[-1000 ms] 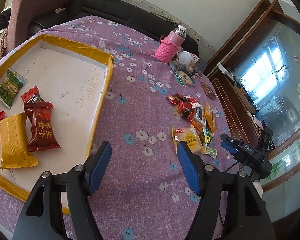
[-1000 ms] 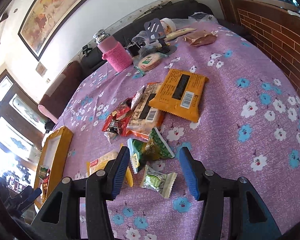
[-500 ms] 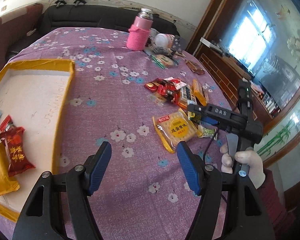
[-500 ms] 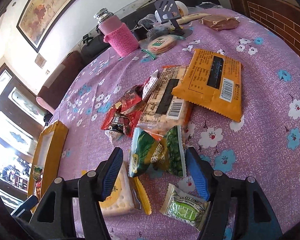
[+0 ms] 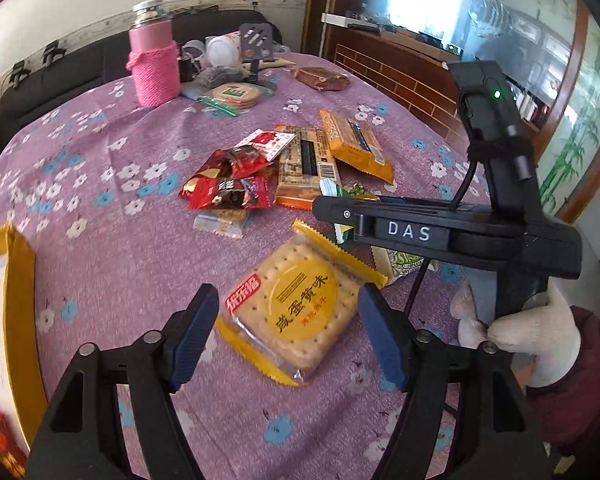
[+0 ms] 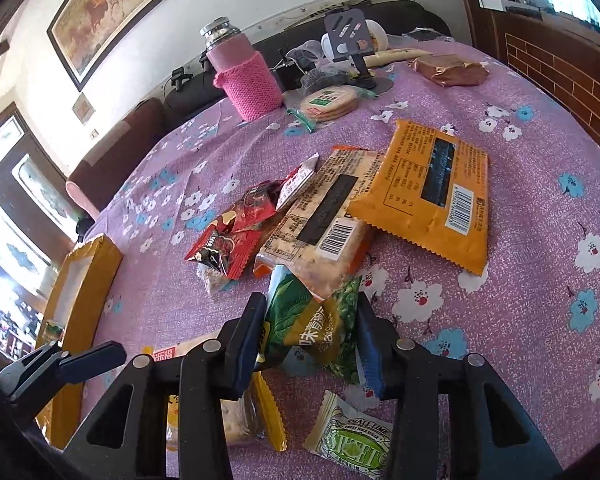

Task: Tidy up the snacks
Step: 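Grasp the green pea bag with the right tool, then grasp the yellow-labelled cracker pack with the left tool while the right tool holds the pea bag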

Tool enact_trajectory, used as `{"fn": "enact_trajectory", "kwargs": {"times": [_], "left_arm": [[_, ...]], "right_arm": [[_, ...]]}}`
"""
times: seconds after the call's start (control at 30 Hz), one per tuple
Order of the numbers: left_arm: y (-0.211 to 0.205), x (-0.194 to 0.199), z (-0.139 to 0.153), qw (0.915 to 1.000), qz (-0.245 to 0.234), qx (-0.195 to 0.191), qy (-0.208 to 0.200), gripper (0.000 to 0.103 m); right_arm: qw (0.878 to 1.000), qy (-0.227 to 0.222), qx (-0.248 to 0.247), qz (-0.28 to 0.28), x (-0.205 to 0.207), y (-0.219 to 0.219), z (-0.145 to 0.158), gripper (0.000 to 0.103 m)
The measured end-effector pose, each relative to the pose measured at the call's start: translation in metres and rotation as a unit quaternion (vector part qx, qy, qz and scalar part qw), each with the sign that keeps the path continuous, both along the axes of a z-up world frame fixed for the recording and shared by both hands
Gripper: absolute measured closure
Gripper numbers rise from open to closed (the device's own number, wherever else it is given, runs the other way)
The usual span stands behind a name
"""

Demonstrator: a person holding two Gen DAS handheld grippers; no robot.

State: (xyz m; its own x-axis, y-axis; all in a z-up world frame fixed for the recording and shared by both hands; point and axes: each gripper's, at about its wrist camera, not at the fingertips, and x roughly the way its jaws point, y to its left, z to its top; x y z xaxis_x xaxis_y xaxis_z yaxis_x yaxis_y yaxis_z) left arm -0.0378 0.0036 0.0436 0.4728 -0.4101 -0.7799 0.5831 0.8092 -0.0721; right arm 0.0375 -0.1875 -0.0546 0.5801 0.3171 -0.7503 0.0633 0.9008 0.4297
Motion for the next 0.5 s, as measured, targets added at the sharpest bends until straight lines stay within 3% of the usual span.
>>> {"fn": "enact_trajectory", "kwargs": {"times": [0.13, 0.27, 0.4, 0.47, 0.5], "left_arm": [[-0.024, 0.012, -0.017, 0.9969, -0.051, 0.059, 0.007, 0.027], [-0.033, 0.014, -0.023, 0.9953, -0.072, 0.064, 0.013, 0.019], [-0.038, 0.013, -0.035, 0.9945, -0.072, 0.07, 0.031, 0.018], [-0.036, 0.012, -0.035, 0.9954, -0.061, 0.067, 0.03, 0.021], [-0.035, 0.012, -0.034, 0.9961, -0.053, 0.064, 0.031, 0.027]], "right_arm": [[0.999, -0.015, 0.031, -0.011, -0.002, -0.012, 0.006, 0.058], [0.999, -0.013, 0.044, -0.015, -0.002, -0.017, 0.007, 0.058], [0.999, -0.012, 0.051, -0.013, -0.002, -0.016, 0.006, 0.058], [0.999, -0.016, 0.05, -0.014, -0.002, -0.016, 0.007, 0.058], [0.999, -0.016, 0.05, -0.014, -0.003, -0.016, 0.007, 0.058]]}}
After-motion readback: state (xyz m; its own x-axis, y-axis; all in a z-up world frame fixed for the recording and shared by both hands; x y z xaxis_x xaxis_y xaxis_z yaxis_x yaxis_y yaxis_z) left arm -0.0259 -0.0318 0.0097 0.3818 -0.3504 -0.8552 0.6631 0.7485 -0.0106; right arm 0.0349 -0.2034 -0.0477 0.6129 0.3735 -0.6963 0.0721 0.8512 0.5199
